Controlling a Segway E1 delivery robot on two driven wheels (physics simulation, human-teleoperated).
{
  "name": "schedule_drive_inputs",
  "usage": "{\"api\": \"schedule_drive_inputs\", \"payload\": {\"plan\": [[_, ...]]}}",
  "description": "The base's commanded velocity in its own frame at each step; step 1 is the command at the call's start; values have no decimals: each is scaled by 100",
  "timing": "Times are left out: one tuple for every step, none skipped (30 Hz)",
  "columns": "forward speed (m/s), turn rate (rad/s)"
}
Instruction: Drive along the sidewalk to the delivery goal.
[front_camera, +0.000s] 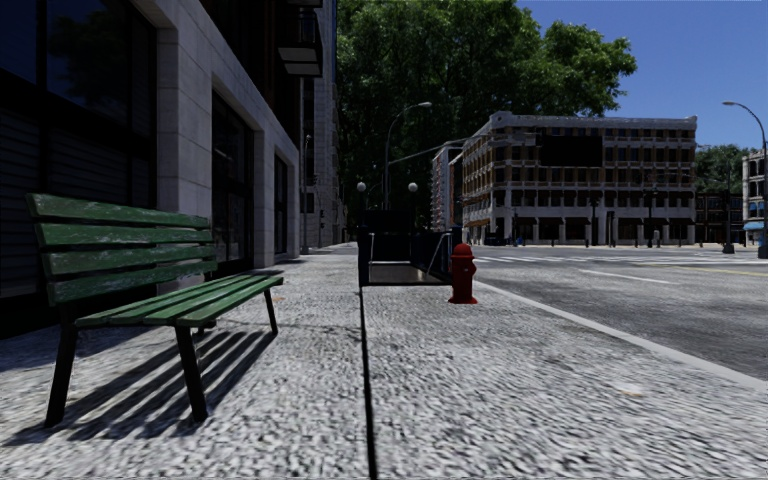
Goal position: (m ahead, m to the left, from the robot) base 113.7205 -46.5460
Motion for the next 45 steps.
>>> {"api": "schedule_drive_inputs", "payload": {"plan": [[200, 0], [200, 0], [200, 0], [200, 0], [200, 0], [200, 0], [200, 0], [200, 0], [200, 0], [200, 0], [200, 0], [200, 0], [200, 0], [200, 0], [200, 0], [200, 0], [200, 0], [200, 0], [200, 0], [200, 0], [200, 0], [200, 0], [200, 0], [200, 0], [200, 0], [200, 0], [200, 0], [200, 0], [200, 0], [200, 0], [200, 3], [200, 11], [200, 21], [200, 21], [200, 30], [200, 35], [200, 37], [200, 37], [200, 37], [200, 37], [200, 38], [200, 40], [200, 48], [200, 48], [200, 48]]}}
